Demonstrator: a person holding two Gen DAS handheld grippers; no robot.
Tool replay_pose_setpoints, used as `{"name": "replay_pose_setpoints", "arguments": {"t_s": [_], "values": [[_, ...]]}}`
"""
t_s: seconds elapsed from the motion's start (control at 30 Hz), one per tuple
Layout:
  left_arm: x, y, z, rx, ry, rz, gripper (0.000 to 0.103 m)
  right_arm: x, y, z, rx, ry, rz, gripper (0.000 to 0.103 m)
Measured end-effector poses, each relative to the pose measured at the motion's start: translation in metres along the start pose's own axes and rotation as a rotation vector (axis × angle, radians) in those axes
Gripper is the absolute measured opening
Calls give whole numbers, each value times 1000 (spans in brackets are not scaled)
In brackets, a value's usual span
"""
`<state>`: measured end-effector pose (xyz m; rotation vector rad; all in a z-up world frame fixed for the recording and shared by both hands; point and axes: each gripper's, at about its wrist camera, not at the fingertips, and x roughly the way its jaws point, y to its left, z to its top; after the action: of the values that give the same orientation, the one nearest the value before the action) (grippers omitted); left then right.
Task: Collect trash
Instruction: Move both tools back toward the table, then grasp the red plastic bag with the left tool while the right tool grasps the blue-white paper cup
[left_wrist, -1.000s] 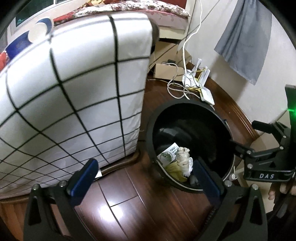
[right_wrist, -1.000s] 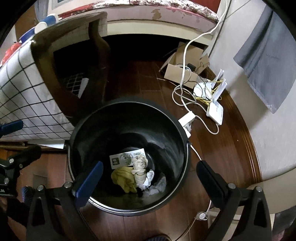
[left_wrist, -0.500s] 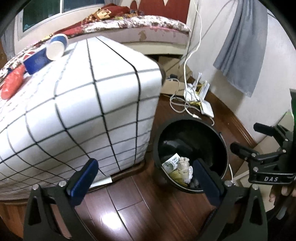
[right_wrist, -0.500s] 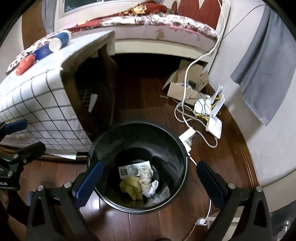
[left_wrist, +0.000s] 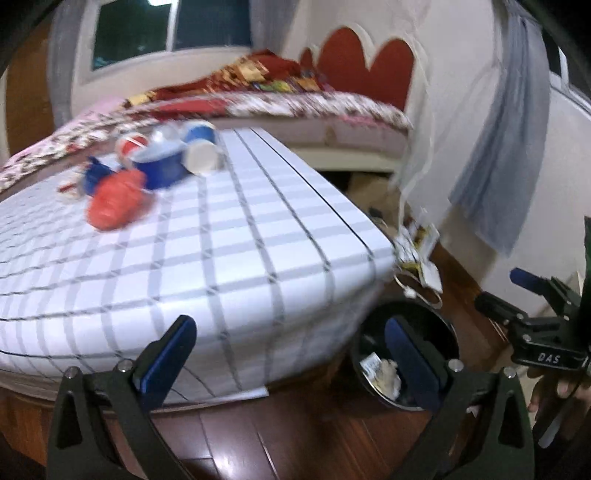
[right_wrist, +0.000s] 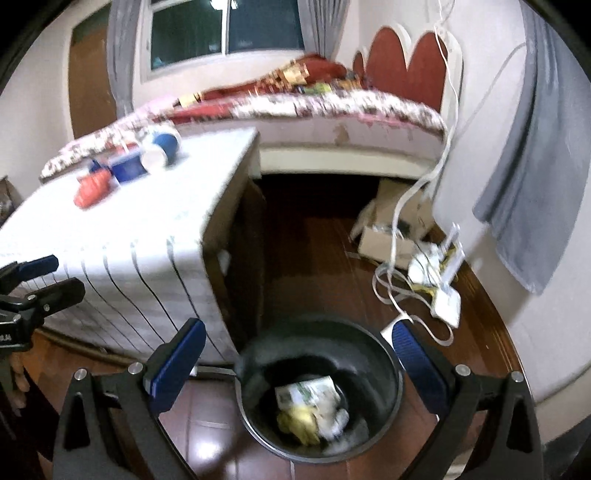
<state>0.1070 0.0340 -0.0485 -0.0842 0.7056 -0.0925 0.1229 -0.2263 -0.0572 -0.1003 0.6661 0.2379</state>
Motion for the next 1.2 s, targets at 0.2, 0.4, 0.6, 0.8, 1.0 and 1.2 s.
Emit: {"name": "replay_pose_setpoints", "arguments": {"t_s": [0.2,0.4,0.6,0.8,1.0,1.2], "values": [[-4,52,29,-38,-39,128,102,1,38,40,7,-89,71,102],[0,111,51,-113,-63,210,102,27,78,70,-55,-28,83,102],[34,154,69,-162,-4,207,94,56,100,99,-81,-14,109,102],[70,170,87,-167,49,182,88,96,121,125,-105,30,148,102],[96,176,99,-151,96,153,83,139,149,145,-163,82,179,102],[116,187,102,-132,137,119,46,179,181,169,-216,120,214,100]]}}
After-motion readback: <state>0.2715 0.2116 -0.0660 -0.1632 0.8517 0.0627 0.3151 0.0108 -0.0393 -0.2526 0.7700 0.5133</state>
